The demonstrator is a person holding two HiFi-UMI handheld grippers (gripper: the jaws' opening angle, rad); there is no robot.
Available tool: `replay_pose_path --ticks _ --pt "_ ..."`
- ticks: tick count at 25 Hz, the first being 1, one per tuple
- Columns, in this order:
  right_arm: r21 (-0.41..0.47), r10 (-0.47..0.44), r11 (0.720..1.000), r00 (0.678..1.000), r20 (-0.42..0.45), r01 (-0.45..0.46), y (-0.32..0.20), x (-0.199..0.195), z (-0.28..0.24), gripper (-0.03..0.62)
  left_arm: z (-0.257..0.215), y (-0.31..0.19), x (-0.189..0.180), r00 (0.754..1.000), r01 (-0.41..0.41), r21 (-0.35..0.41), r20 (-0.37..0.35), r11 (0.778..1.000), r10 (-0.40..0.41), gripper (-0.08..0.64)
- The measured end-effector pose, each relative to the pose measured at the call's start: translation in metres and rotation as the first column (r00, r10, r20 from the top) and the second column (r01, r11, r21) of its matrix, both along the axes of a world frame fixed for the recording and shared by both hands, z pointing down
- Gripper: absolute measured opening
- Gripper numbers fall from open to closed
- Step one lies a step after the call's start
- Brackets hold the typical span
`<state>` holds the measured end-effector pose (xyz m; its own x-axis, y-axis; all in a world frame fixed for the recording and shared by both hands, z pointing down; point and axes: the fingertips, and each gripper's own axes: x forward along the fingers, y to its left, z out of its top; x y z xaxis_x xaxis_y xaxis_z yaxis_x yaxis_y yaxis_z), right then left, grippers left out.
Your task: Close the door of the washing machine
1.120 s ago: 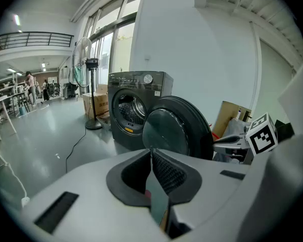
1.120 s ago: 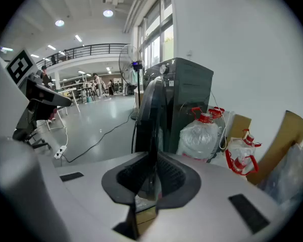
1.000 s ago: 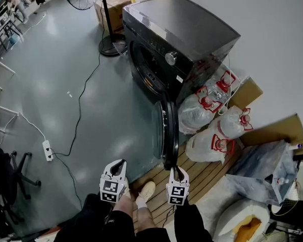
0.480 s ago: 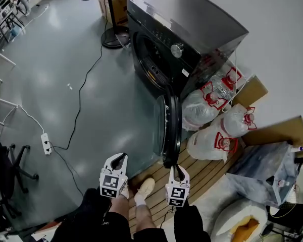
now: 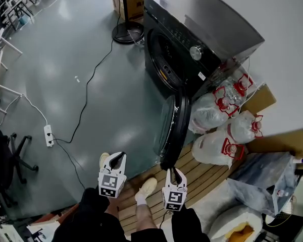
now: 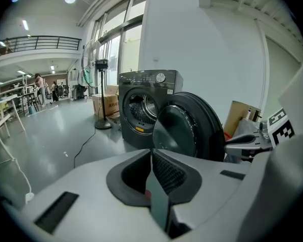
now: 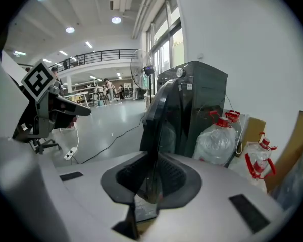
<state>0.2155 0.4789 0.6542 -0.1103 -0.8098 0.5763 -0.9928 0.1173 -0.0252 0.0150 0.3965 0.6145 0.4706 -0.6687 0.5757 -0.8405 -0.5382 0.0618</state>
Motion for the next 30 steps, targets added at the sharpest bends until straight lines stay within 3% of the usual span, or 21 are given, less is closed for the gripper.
replay_pose_path --ticks 6,21,30 --pt "-0.002 -0.008 1.000 1.000 0.015 0.008 -0.016 -0.045 0.002 0.077 0.005 -0.023 -0.034 0.999 0.034 -0.008 -0.009 0.999 -0.034 0.032" --pt "-0.020 0.063 0.998 0.997 0.049 -0.062 -0.089 -0.161 0.006 0.088 0.029 -0.113 -0.128 1.000 0.010 -0.037 -0.024 0.999 -0.011 0.032" --pt "-0.043 0.208 0.978 0.977 0.055 -0.206 -0.147 -0.224 0.008 0.089 0.034 -0.182 -0.185 0.997 -0.047 -0.051 -0.059 0.998 0.044 0.032"
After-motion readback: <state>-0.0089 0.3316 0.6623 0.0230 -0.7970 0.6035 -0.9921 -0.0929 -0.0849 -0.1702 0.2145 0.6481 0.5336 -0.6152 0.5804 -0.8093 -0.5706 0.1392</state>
